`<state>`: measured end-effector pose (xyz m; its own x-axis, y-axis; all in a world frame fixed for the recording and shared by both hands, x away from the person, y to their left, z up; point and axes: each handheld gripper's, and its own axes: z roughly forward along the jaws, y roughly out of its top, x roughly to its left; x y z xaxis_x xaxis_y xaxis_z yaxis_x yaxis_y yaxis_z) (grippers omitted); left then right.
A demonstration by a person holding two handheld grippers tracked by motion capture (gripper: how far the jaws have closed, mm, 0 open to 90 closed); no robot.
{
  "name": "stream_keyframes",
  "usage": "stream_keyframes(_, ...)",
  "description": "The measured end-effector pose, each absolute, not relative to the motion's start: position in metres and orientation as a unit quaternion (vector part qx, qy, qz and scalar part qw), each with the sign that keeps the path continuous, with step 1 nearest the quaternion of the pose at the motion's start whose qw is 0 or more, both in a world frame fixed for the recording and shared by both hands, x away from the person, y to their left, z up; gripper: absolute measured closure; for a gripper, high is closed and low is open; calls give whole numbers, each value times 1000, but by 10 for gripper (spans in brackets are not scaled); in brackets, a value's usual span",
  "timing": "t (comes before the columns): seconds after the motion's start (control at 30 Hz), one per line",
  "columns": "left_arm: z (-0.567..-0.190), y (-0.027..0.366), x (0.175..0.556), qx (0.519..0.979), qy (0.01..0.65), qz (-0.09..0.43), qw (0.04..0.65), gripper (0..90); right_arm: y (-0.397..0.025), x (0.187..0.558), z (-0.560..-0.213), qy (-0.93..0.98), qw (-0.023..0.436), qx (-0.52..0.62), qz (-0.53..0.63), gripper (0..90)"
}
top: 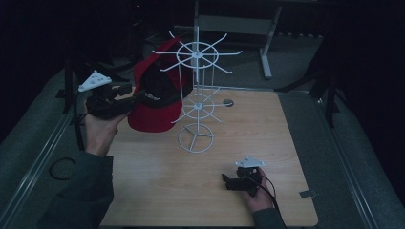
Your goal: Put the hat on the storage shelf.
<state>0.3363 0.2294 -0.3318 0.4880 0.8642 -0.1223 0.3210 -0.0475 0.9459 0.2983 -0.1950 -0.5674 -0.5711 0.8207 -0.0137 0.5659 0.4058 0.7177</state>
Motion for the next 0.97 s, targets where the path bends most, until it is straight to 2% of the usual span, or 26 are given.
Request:
stream_keyframes(0.23, -329, 228, 328, 680, 423, 257, 541, 348, -195, 298, -567, 817, 186, 424, 342, 117)
stream_keyframes(0.97, -355, 232, 311, 674, 426, 220, 562, 341, -195, 298, -567, 818, 186, 423, 343, 117)
